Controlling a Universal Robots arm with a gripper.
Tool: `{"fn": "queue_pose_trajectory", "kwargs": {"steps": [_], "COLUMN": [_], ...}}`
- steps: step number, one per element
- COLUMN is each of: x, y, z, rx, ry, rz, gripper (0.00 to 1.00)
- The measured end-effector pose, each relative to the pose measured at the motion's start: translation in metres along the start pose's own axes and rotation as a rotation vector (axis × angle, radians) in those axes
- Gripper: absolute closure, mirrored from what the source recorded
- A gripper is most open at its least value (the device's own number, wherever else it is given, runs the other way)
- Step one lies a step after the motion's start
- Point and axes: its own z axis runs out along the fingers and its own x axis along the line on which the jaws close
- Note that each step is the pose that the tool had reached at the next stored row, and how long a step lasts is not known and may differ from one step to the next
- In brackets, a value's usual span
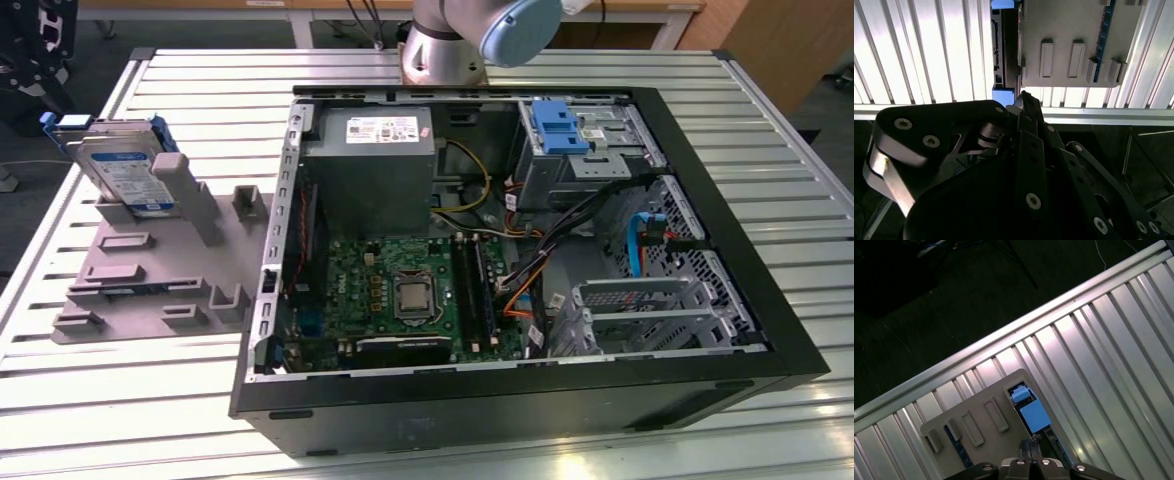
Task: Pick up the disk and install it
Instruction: 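Pick up the disk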
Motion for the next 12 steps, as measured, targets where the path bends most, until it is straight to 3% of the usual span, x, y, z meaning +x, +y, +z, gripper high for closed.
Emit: {"fn": "queue_pose_trajectory", "kwargs": {"steps": [8,12], "x": [0.0000,0.0000], "y": [0.0000,0.0000], "z": [0.0000,0.0000], "rx": [-0.0001,-0.0012], "ry": [0.0002,0.0025], "rz": [-0.007,-0.062], "gripper": [0.89,0.89]}}
